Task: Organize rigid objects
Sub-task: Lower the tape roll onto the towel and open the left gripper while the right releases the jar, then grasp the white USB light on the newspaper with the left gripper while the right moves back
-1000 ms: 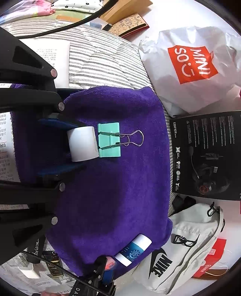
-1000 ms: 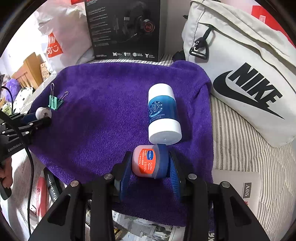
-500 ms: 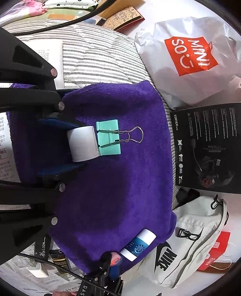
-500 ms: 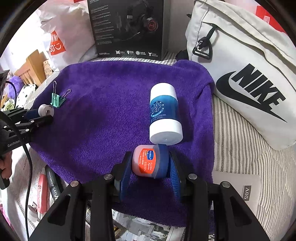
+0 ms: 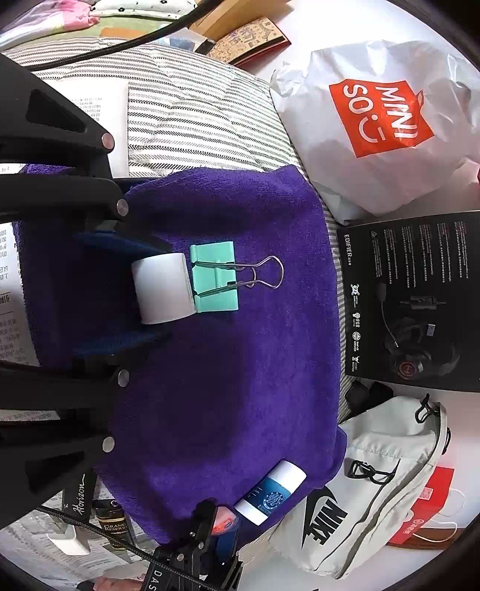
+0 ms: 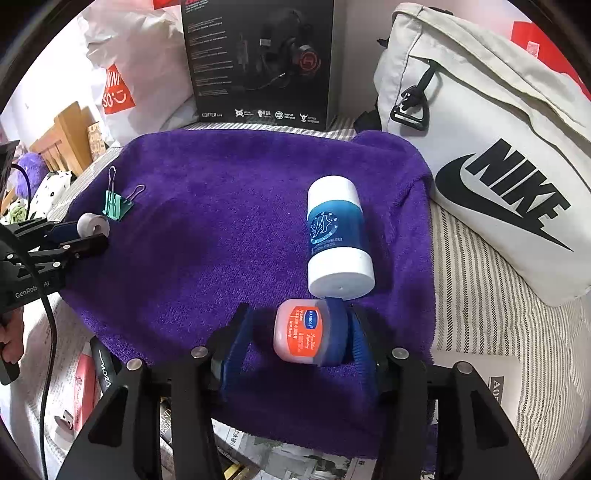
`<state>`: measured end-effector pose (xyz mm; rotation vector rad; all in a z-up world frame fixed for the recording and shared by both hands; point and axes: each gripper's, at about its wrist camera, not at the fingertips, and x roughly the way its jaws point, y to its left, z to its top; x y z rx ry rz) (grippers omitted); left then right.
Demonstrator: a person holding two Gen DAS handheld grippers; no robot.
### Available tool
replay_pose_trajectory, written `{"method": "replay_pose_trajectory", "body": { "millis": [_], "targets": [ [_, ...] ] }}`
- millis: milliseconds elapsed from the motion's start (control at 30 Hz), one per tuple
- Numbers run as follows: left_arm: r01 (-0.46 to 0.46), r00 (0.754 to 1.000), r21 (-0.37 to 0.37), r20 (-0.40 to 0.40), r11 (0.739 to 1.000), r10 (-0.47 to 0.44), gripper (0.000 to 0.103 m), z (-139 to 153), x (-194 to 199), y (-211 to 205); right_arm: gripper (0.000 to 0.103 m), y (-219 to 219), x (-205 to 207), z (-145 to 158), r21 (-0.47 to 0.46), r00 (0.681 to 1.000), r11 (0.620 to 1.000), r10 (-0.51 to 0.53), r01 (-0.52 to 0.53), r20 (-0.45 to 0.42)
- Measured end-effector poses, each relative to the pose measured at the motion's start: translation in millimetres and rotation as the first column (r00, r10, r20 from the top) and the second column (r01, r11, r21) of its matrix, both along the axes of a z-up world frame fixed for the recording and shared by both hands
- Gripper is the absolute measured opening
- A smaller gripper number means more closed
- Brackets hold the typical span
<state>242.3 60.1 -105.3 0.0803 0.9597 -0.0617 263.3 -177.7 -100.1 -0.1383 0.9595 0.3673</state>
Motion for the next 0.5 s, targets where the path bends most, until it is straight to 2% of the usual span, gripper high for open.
{"method": "replay_pose_trajectory", "body": {
  "millis": [133,167,200,233,300,333,400,500],
  "targets": [
    [-0.009,1.0,-0.006,-0.003,1.0,0.009,0.048,1,0,-2,0.061,1,0,2,0.019,1.0,1.0,0.012,-0.012,-0.012],
    [0.002,1.0,-0.014,-0.002,1.0,-0.002,0.058,1,-1,-3,0.065,1,0,2,0.015,1.0,1.0,0.01,-0.009,-0.016],
    [0.013,1.0,-0.01,-0.001,1.0,-0.013,0.066,1,-3,-7,0.069,1,-1,4,0.013,1.0,1.0,0.01,-0.009,-0.022],
    [0.0,1.0,0.004,0.008,1.0,0.0,0.067,3,-4,-9,0.081,2,-2,6,0.011,1.0,1.0,0.012,-0.012,-0.022],
    [-0.014,1.0,0.002,0.017,1.0,0.014,0.076,5,-7,-10,0.091,2,-11,14,0.009,1.0,1.0,0.025,-0.025,0.008],
    [-0.011,1.0,-0.011,0.015,1.0,0.011,0.077,4,-7,-10,0.094,1,-15,17,0.003,0.999,1.0,0.026,-0.026,0.021],
    [-0.016,1.0,-0.027,0.009,1.0,0.017,0.077,4,-9,-8,0.095,-2,-21,23,-0.013,0.999,1.0,0.019,-0.019,0.045],
    [-0.023,1.0,-0.014,0.007,1.0,0.023,0.077,8,-12,-10,0.095,-13,-27,30,0.023,0.999,1.0,-0.006,0.005,0.039]
  ]
}}
